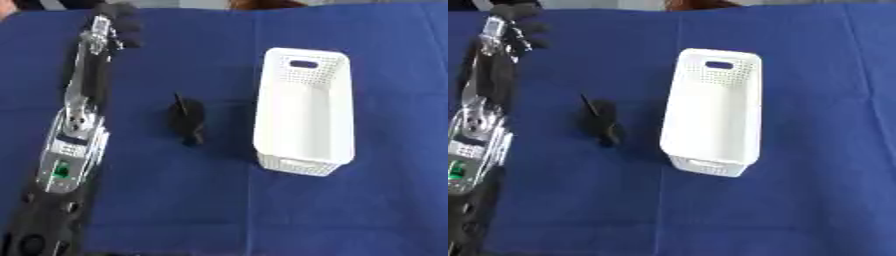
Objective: Pick up objects on the table and place them in the box.
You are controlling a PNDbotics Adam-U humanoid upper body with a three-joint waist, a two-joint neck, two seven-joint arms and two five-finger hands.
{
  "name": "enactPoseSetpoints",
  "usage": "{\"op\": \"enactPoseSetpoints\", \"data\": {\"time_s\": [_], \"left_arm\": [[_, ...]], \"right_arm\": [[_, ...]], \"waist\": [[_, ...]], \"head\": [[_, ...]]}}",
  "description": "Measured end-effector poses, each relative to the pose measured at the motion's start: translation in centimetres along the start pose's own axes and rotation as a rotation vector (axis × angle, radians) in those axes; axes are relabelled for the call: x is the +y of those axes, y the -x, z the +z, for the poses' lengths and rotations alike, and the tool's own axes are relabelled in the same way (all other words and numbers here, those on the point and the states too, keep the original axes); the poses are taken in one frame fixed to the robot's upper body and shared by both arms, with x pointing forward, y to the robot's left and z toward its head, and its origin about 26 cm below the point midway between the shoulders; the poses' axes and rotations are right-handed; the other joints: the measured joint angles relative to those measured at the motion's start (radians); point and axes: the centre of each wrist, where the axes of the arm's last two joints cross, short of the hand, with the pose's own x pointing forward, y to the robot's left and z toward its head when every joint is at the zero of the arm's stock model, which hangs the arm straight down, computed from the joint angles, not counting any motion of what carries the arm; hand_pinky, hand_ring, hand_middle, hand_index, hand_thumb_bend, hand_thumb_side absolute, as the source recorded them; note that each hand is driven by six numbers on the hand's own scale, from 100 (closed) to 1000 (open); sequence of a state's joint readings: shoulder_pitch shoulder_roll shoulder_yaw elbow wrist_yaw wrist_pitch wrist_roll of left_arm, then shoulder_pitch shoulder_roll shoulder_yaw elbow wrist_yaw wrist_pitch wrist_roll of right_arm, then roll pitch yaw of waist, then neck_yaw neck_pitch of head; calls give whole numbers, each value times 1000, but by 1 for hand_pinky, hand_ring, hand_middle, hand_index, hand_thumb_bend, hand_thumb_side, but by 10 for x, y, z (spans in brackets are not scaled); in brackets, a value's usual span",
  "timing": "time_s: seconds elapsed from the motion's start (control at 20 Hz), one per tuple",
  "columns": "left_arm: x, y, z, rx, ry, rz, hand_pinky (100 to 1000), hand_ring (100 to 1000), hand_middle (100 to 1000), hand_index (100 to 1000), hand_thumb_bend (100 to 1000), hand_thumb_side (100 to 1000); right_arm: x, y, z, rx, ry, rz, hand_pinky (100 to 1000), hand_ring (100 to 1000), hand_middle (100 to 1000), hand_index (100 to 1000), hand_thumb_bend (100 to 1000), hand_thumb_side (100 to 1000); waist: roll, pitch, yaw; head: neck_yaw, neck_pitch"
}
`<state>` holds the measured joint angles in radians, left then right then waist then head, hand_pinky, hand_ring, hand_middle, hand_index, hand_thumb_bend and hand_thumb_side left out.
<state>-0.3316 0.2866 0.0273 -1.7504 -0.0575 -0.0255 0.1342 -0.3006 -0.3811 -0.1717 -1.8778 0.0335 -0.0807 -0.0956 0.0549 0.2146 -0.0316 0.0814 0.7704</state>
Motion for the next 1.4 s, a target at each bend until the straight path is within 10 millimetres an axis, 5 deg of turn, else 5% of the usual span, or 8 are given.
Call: {"op": "enactPoseSetpoints", "data": {"time_s": [0.25, 0.55, 1.05, 1.4], "left_arm": [[11, -2, -3, -5, 63, -121, 647, 698, 762, 810, 100, 1000], [26, -10, -11, -22, 150, -361, 651, 705, 743, 814, 395, 926], [27, -17, -14, -35, 233, -553, 709, 733, 761, 821, 623, 850], [29, -29, -17, -67, 327, -685, 755, 753, 761, 818, 860, 664]], "right_arm": [[-4, 3, 0, 5, -29, 30, 593, 699, 811, 944, 100, 791], [-8, 3, -2, 3, -56, 74, 593, 701, 813, 942, 100, 788], [-9, 4, -1, 7, -57, 83, 596, 704, 814, 942, 100, 790], [-9, 5, 1, 14, -58, 84, 597, 707, 814, 943, 100, 792]], "waist": [[4, -9, 0], [6, -15, 0], [6, -19, 0], [6, -19, 2]], "head": [[0, 0], [0, 0], [1, 0], [2, 0]]}}
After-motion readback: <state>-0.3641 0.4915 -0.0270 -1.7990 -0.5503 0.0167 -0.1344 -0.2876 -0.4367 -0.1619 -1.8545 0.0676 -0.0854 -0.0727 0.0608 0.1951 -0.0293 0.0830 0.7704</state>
